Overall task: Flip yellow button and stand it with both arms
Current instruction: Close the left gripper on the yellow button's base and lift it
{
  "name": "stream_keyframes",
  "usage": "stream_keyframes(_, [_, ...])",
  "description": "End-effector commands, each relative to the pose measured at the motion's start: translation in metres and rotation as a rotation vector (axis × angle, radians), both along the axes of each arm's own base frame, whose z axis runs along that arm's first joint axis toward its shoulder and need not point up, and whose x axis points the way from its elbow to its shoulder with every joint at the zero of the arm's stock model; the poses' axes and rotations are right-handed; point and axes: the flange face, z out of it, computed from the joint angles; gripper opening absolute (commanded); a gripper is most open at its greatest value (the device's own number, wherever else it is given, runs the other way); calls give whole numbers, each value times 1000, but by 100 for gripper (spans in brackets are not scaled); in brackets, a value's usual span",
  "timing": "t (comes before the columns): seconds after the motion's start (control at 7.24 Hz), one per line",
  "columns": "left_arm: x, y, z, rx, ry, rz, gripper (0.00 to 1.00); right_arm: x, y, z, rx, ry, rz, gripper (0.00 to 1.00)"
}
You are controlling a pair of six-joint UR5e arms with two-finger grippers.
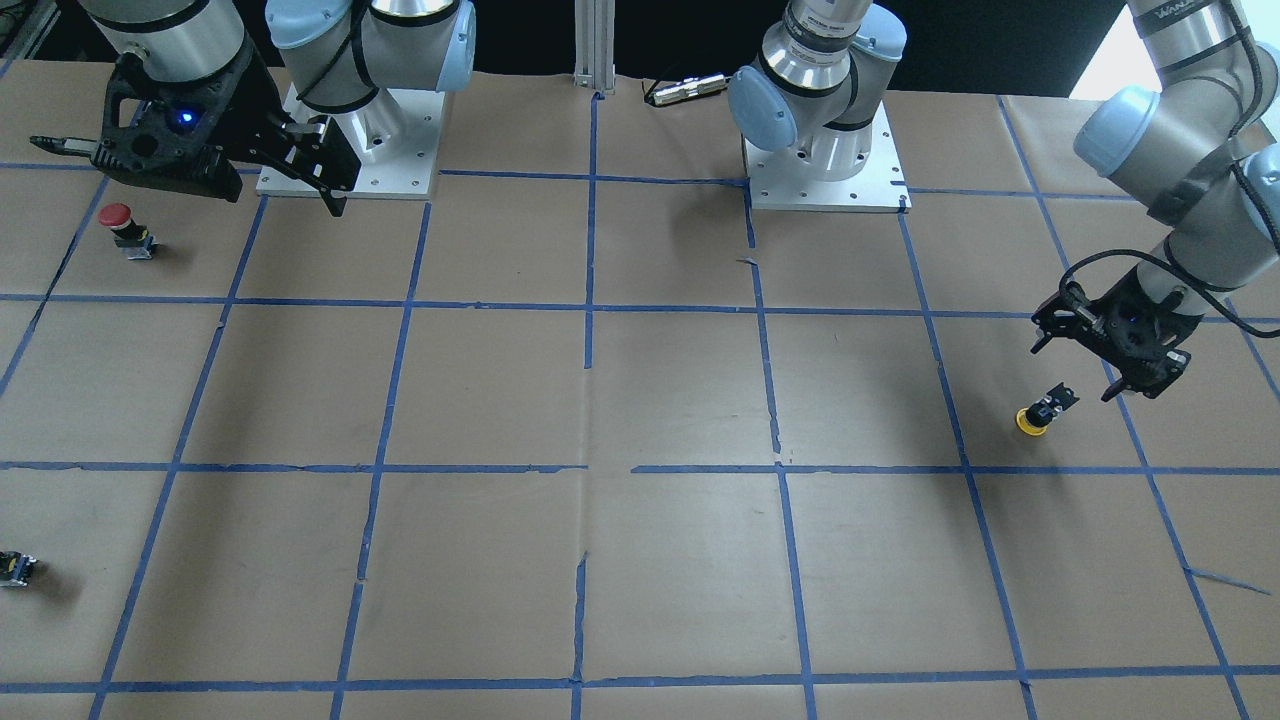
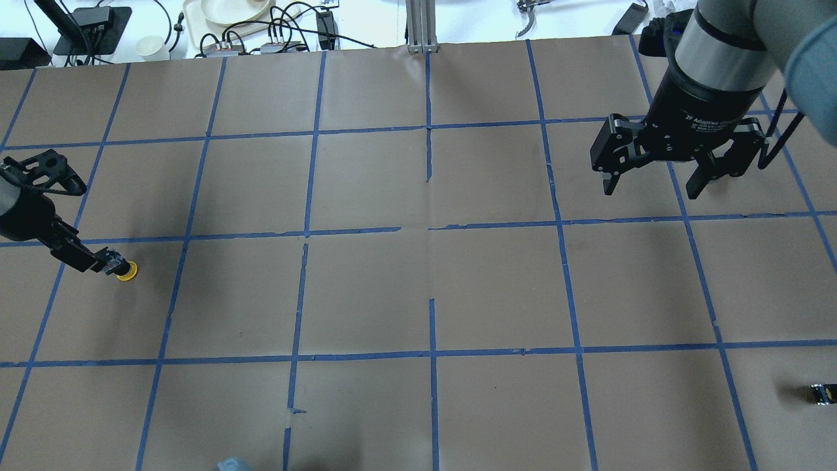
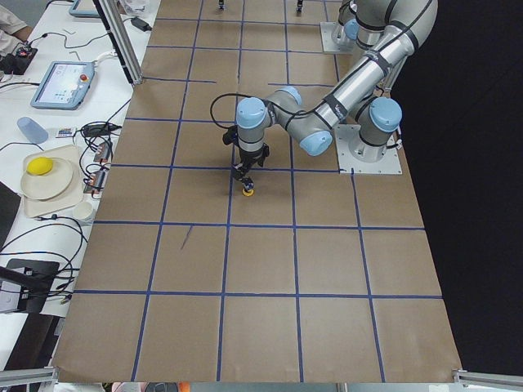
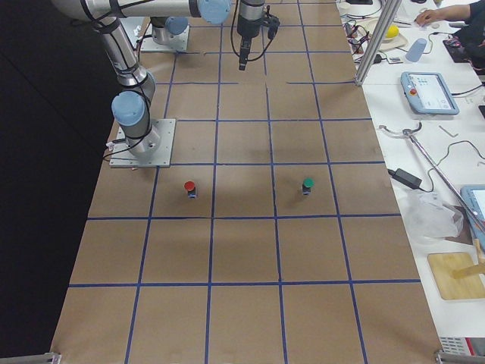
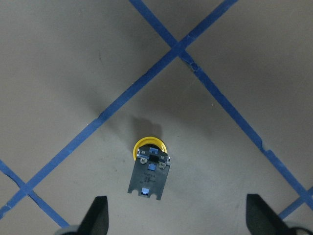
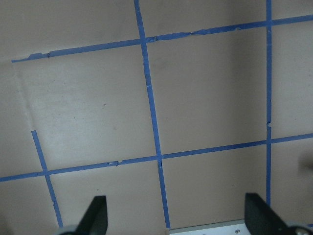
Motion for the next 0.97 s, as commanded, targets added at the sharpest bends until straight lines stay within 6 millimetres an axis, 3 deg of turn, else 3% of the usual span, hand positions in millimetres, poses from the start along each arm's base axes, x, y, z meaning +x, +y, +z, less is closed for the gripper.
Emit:
stream_keyframes(0.0, [10, -10, -30, -2, 4, -75, 99, -1, 0, -1, 3, 1, 4, 100])
stream_keyframes(0.28, [10, -10, -33, -2, 8, -81, 91, 0, 1, 0, 0, 1, 4, 100])
stream_keyframes(0.41, [10, -10, -35, 3, 10, -83, 77, 0, 1, 0, 0, 2, 4, 100])
stream_keyframes(0.69, [9, -9, -36, 5, 12, -83, 35, 0, 1, 1, -3, 4, 5, 100])
stream_keyframes(0.83, [8, -11, -35, 2, 15, -84, 29, 0, 1, 1, -3, 3, 4, 100])
